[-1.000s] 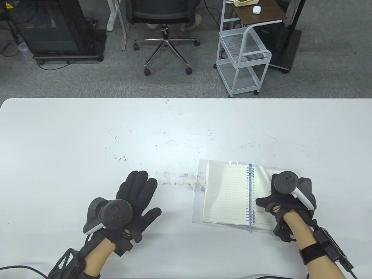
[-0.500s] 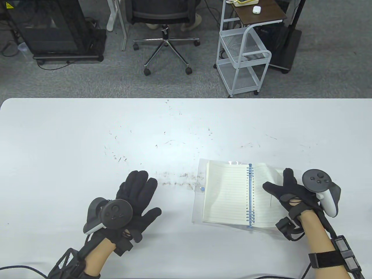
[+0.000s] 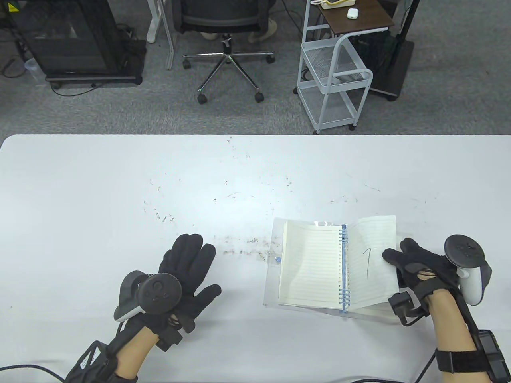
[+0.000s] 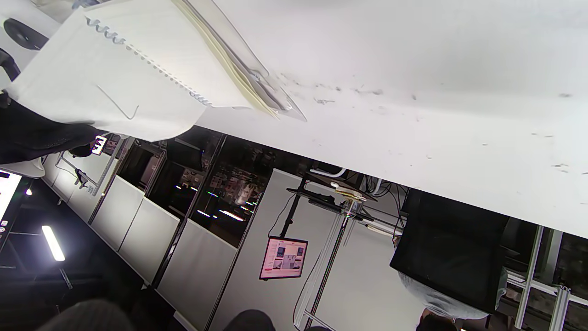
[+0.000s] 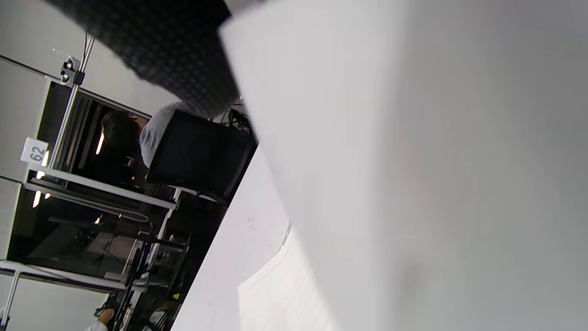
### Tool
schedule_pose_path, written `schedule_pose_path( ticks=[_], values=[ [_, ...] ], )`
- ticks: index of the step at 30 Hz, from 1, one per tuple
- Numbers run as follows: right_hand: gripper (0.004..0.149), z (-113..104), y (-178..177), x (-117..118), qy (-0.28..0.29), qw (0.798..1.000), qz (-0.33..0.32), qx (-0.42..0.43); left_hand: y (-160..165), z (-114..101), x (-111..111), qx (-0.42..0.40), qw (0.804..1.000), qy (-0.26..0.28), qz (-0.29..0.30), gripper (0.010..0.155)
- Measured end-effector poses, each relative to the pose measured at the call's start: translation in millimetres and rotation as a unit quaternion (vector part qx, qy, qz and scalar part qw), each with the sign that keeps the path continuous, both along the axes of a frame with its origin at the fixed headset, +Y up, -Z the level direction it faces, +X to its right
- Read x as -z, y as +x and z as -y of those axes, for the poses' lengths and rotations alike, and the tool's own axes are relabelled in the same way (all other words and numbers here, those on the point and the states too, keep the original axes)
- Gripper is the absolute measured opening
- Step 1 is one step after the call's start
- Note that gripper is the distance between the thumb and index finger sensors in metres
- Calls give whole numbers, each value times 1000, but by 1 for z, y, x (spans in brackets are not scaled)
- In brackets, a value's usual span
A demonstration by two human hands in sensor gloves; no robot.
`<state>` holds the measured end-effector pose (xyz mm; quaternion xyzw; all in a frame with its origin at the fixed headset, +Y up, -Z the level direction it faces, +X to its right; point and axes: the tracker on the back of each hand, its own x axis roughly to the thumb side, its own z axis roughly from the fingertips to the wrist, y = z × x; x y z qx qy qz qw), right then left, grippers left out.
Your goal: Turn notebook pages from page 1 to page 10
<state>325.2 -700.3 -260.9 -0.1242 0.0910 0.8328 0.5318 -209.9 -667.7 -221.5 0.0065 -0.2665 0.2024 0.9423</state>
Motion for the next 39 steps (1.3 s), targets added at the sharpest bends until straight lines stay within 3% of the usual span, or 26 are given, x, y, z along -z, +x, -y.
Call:
schedule_pose_path(
  ticks=[5,18,26,39],
  values=[
    [70,-3,-20,7,15,1000,-14,-16,0,0,0,0,1000,0,1,84],
    [67,-6,-89,27,22,993,-102,-62,-1,-2,0,-3,1000,3,0,84],
    [66,12,-134,43,7,985,-139,-97,-1,-2,-1,-5,1000,6,4,84],
    [65,47,-167,48,-4,965,-182,-192,-1,-3,-1,-4,1000,7,7,84]
  ],
)
